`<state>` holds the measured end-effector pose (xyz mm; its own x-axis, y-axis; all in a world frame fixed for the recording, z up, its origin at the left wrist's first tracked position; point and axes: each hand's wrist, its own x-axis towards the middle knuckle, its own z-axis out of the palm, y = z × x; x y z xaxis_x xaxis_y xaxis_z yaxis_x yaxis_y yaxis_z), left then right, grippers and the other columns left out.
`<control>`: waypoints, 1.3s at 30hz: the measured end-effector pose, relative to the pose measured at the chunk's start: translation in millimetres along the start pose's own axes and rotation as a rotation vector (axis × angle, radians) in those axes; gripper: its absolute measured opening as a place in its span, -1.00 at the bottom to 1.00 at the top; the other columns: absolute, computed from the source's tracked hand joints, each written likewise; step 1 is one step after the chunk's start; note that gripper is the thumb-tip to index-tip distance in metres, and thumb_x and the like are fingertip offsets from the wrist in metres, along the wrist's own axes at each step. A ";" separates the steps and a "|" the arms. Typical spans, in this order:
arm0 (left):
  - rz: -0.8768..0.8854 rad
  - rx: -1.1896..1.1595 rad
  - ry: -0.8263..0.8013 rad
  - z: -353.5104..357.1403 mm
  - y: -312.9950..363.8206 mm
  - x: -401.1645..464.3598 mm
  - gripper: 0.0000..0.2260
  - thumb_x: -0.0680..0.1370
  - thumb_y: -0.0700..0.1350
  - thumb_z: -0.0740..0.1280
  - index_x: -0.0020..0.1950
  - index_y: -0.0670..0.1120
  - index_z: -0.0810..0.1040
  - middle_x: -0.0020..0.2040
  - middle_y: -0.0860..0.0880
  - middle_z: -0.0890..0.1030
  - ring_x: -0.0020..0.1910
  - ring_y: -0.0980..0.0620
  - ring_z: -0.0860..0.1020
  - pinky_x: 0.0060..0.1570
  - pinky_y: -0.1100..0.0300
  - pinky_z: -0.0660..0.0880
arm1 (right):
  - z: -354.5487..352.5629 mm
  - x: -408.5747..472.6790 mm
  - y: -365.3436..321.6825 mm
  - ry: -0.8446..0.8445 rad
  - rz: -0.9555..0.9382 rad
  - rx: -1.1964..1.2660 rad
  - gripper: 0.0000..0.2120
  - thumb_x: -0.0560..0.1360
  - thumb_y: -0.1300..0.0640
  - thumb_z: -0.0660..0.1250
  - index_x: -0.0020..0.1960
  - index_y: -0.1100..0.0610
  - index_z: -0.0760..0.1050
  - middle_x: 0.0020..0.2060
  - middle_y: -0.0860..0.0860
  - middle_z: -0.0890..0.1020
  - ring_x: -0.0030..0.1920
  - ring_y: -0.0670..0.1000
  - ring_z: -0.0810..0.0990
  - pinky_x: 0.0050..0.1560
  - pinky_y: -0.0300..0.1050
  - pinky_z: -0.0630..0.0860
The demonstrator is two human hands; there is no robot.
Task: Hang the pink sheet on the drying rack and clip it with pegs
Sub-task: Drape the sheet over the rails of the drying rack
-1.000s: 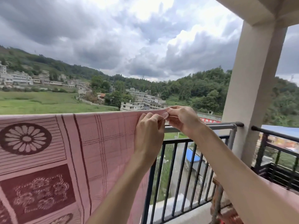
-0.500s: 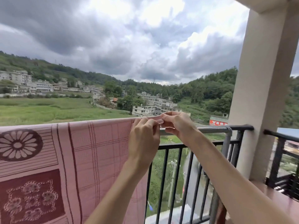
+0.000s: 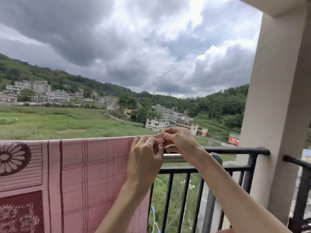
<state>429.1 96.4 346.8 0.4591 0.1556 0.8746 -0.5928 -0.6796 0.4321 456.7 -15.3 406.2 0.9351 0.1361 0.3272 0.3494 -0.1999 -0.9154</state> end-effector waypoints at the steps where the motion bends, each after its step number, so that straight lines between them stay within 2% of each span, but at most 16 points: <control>1: -0.012 0.017 0.012 8.5 3.7 0.9 -0.94 0.46 -0.22 0.36 -0.12 -0.19 0.60 -0.15 -0.07 0.62 -0.12 0.08 0.43 -0.06 0.32 0.37 | -8.4 3.6 3.0 -0.021 -0.005 0.007 -0.92 0.51 0.27 0.31 -0.16 0.19 0.55 -0.39 0.01 0.64 -0.39 -0.07 0.60 -0.42 -0.24 0.50; 5: -0.046 0.100 0.046 41.7 23.1 -3.6 -0.94 0.45 -0.22 0.37 -0.12 -0.20 0.60 -0.14 -0.08 0.62 -0.09 0.04 0.46 -0.05 0.28 0.40 | -42.5 12.9 17.4 -0.100 -0.017 0.044 -0.92 0.51 0.28 0.30 -0.15 0.22 0.53 -0.35 0.05 0.62 -0.40 -0.06 0.57 -0.47 -0.28 0.46; 9: -0.076 0.157 0.104 75.0 50.2 -18.2 -0.96 0.45 -0.25 0.38 -0.14 -0.21 0.60 -0.19 -0.08 0.60 -0.13 0.04 0.45 -0.09 0.17 0.50 | -79.1 14.6 34.6 -0.179 -0.063 0.037 -0.89 0.51 0.31 0.30 -0.19 0.23 0.52 -0.41 0.05 0.62 -0.46 -0.08 0.56 -0.53 -0.29 0.44; 15: -0.096 0.260 0.132 106.3 80.2 -26.7 -0.94 0.45 -0.25 0.39 -0.10 -0.22 0.61 -0.19 -0.06 0.59 -0.14 0.05 0.46 -0.13 0.21 0.51 | -119.9 20.9 44.3 -0.284 -0.108 0.060 -0.93 0.50 0.31 0.31 -0.15 0.28 0.54 -0.39 0.09 0.61 -0.49 -0.10 0.56 -0.53 -0.32 0.45; 20: -0.085 0.341 0.139 124.8 93.6 -22.8 -0.93 0.45 -0.24 0.38 -0.10 -0.21 0.60 -0.19 -0.06 0.59 -0.14 0.03 0.47 -0.12 0.21 0.51 | -141.7 28.7 53.2 -0.281 -0.235 -0.080 -0.94 0.48 0.24 0.35 -0.16 0.18 0.56 -0.38 0.01 0.61 -0.44 -0.16 0.55 -0.42 -0.36 0.45; 23: -0.055 0.343 0.117 142.2 98.2 -23.6 -0.96 0.44 -0.24 0.39 -0.14 -0.19 0.60 -0.21 -0.04 0.59 -0.17 0.06 0.45 -0.15 0.35 0.42 | -159.1 36.7 64.9 -0.255 -0.306 -0.099 -0.93 0.47 0.22 0.36 -0.20 0.14 0.56 -0.35 0.00 0.62 -0.35 -0.10 0.55 -0.21 -0.23 0.53; 25: -0.028 0.342 0.095 154.4 100.9 -24.1 -0.98 0.43 -0.25 0.41 -0.16 -0.19 0.60 -0.23 -0.03 0.59 -0.19 0.09 0.43 -0.19 0.44 0.35 | -171.3 41.5 73.8 -0.241 -0.315 -0.057 -0.91 0.47 0.23 0.37 -0.22 0.12 0.56 -0.34 0.02 0.62 -0.33 -0.07 0.55 -0.17 -0.17 0.52; 27: -0.009 0.349 0.079 165.6 102.9 -23.3 -0.98 0.44 -0.25 0.41 -0.16 -0.19 0.60 -0.23 -0.04 0.59 -0.18 0.09 0.44 -0.16 0.41 0.36 | -182.8 46.3 81.8 -0.230 -0.316 -0.027 -0.90 0.46 0.23 0.37 -0.23 0.11 0.56 -0.35 0.01 0.63 -0.34 -0.09 0.54 -0.19 -0.23 0.51; 29: 0.005 0.355 0.072 175.6 105.5 -22.1 -0.97 0.44 -0.23 0.41 -0.15 -0.18 0.61 -0.22 -0.03 0.60 -0.17 0.09 0.45 -0.16 0.35 0.41 | -192.7 51.0 90.4 -0.217 -0.317 0.003 -0.89 0.46 0.22 0.38 -0.24 0.09 0.56 -0.37 -0.02 0.62 -0.38 -0.16 0.53 -0.30 -0.36 0.46; 31: 0.023 0.367 0.051 186.7 109.4 -22.1 -0.97 0.45 -0.22 0.40 -0.14 -0.17 0.61 -0.22 -0.01 0.60 -0.17 0.12 0.44 -0.18 0.44 0.36 | -202.1 56.6 100.0 -0.209 -0.307 0.046 -0.87 0.46 0.22 0.38 -0.25 0.07 0.55 -0.38 -0.06 0.61 -0.40 -0.23 0.51 -0.37 -0.43 0.40; 34: 0.026 0.407 0.023 204.3 115.3 -26.0 -0.95 0.46 -0.20 0.39 -0.12 -0.16 0.62 -0.20 -0.01 0.60 -0.16 0.13 0.44 -0.18 0.46 0.35 | -215.7 62.7 114.1 -0.237 -0.286 0.082 -0.86 0.48 0.19 0.35 -0.24 0.05 0.52 -0.34 -0.07 0.60 -0.33 -0.19 0.51 -0.29 -0.36 0.40; 37: 0.003 0.444 0.016 216.1 120.9 -32.7 -0.94 0.46 -0.20 0.39 -0.10 -0.16 0.61 -0.18 -0.02 0.60 -0.15 0.11 0.45 -0.14 0.36 0.44 | -224.4 64.0 127.0 -0.305 -0.306 0.093 -0.88 0.51 0.18 0.32 -0.20 0.05 0.49 -0.24 -0.04 0.62 -0.21 -0.11 0.56 -0.14 -0.24 0.48; 39: -0.017 0.485 0.026 221.9 126.0 -36.6 -0.93 0.46 -0.23 0.39 -0.09 -0.19 0.62 -0.19 -0.05 0.60 -0.15 0.10 0.45 -0.08 0.34 0.40 | -228.5 63.8 132.5 -0.363 -0.314 0.089 -0.90 0.52 0.18 0.30 -0.16 0.05 0.47 -0.15 0.02 0.64 -0.10 -0.03 0.59 -0.02 -0.13 0.54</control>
<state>484.4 -154.0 320.5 0.4459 0.1827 0.8762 -0.2059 -0.9318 0.2990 576.2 -254.8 359.4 0.6984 0.5096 0.5025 0.5903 -0.0132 -0.8071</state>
